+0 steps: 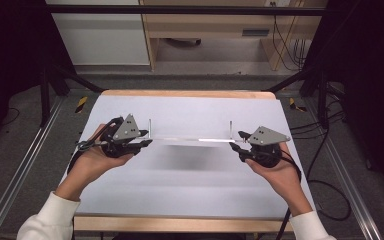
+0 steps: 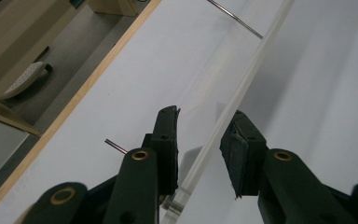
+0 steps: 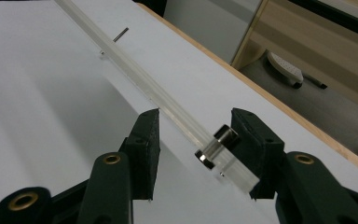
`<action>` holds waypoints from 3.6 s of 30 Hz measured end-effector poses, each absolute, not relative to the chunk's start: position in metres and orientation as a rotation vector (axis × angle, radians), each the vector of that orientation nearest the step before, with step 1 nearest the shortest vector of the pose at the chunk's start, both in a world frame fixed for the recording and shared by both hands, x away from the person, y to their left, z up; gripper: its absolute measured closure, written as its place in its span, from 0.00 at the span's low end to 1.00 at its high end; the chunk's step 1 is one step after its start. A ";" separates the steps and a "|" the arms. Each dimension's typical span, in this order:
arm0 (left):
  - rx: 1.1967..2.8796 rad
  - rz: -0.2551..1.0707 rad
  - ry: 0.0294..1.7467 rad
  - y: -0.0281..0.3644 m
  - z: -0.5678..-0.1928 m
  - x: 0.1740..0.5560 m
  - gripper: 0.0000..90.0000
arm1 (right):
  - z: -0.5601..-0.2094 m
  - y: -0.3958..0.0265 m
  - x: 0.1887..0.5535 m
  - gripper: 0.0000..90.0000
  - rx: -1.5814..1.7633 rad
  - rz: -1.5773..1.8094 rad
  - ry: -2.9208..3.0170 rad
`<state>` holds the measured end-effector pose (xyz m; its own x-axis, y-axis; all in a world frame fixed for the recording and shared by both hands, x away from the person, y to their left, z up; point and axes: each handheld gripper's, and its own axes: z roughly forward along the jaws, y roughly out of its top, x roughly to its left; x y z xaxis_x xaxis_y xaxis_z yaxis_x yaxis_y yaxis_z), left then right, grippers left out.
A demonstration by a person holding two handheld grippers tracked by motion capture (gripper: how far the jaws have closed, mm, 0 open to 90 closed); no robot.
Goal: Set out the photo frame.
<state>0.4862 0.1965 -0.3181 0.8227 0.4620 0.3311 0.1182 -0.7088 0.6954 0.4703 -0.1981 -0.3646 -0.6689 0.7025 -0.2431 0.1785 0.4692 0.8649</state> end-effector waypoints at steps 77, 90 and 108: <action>1.975 0.603 0.877 0.264 -0.409 0.488 0.13 | -0.334 -0.207 0.579 0.54 0.943 1.354 2.030; 1.927 0.602 0.944 0.277 -0.433 0.490 0.12 | -0.334 -0.207 0.594 0.54 0.990 1.379 2.013; 1.953 0.607 1.015 0.283 -0.447 0.494 0.12 | -0.335 -0.207 0.610 0.54 1.042 1.408 1.993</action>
